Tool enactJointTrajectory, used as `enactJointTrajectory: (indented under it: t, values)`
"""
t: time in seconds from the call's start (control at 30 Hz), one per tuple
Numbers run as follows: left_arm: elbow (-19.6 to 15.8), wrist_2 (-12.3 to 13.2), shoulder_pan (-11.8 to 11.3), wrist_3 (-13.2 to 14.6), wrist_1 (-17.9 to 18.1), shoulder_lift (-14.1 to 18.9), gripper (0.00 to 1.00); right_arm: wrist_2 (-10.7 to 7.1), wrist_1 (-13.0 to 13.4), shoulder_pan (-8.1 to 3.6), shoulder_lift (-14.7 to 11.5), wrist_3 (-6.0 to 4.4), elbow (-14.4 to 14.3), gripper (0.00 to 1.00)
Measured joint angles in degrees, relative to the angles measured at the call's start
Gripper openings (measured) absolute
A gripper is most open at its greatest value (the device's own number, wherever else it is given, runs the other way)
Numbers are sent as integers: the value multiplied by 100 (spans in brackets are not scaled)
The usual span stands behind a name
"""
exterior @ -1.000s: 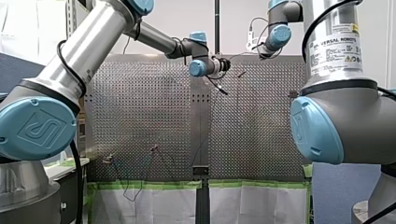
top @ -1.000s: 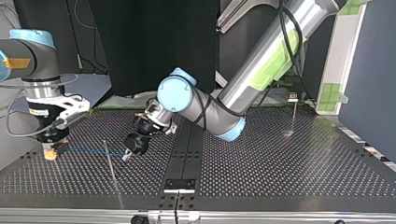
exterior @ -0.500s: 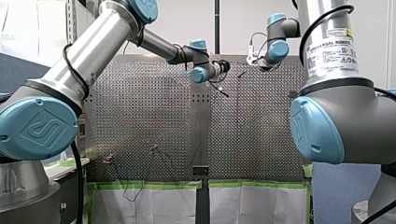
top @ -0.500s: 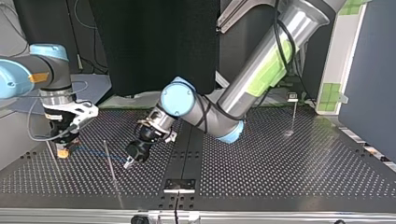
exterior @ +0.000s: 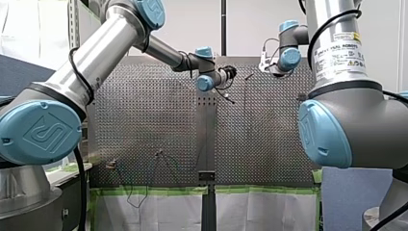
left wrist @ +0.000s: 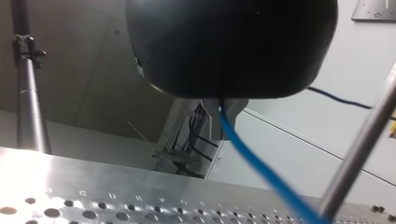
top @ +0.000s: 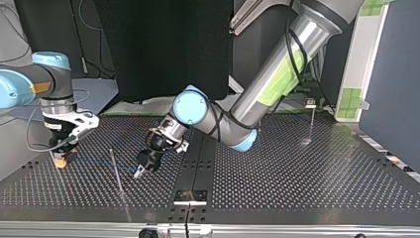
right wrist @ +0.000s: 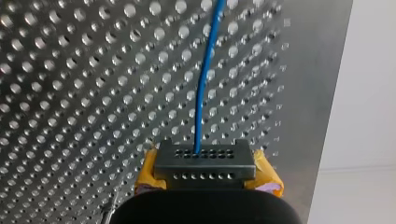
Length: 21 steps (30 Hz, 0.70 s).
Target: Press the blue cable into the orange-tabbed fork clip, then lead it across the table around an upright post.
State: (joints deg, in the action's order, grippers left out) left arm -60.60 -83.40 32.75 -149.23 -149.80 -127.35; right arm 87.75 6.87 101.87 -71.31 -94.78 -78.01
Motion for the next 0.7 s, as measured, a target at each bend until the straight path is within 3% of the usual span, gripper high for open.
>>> enactJointTrajectory:
  t: [0.33,0.7]
  values:
    - [-1,29,5,145,-106,-157,0,-4,65,-115,170,-15,-2,2]
    - [-1,21,-9,247,-152,-326,0,3,93,-77,458,-44,-65,2]
